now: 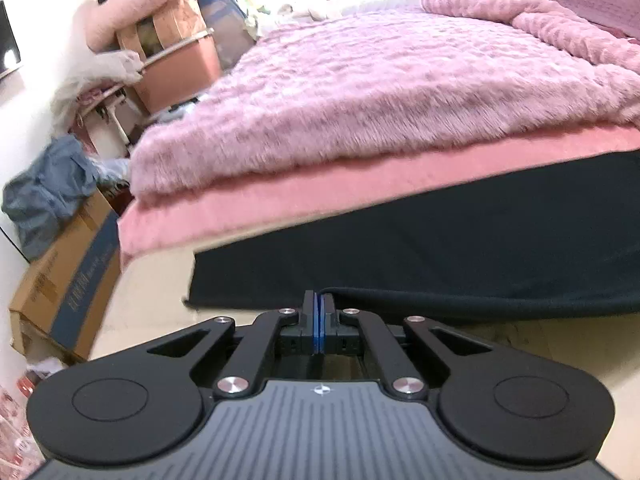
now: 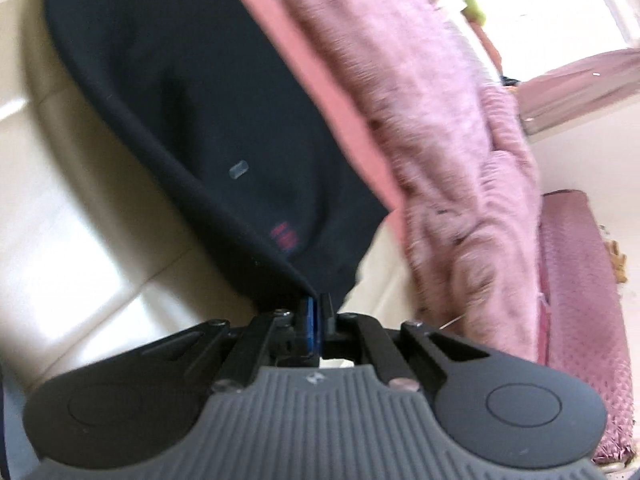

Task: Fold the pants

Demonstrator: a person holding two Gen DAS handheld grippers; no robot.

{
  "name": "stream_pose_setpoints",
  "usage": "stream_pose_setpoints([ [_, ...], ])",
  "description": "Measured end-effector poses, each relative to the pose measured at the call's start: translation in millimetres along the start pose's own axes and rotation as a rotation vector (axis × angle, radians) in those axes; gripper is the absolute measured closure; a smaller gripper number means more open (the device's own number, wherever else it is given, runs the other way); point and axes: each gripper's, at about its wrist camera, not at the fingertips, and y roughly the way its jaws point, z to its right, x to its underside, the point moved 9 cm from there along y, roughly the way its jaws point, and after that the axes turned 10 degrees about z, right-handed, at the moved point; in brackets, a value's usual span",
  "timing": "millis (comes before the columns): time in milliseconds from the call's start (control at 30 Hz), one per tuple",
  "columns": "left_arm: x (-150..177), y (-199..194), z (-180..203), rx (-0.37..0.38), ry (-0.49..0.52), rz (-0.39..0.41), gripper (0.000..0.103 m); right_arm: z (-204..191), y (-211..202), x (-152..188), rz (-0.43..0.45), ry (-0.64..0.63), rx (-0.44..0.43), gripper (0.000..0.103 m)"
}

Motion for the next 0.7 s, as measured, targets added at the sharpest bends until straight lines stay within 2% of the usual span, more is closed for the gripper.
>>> stream_pose_setpoints([
  [167, -26, 30, -8, -0.04, -0.031, -0.015, 0.103, 45, 23, -34, 0.029, 0.047, 0.116, 0.103],
  [300, -42, 57, -11, -0.06, -0.041, -0.023, 0.103, 73, 56, -51, 0.017, 0.117, 0.158, 0.103],
  [533, -58, 114, 0, -0.079, 0.008, -0.06, 0.103, 90, 127, -63, -0.056, 0.21, 0.149, 0.103],
  [700, -50, 159, 9, -0.088, 0.045, -0.117, 0.103, 86, 176, -62, -0.111, 0.247, 0.111, 0.103],
])
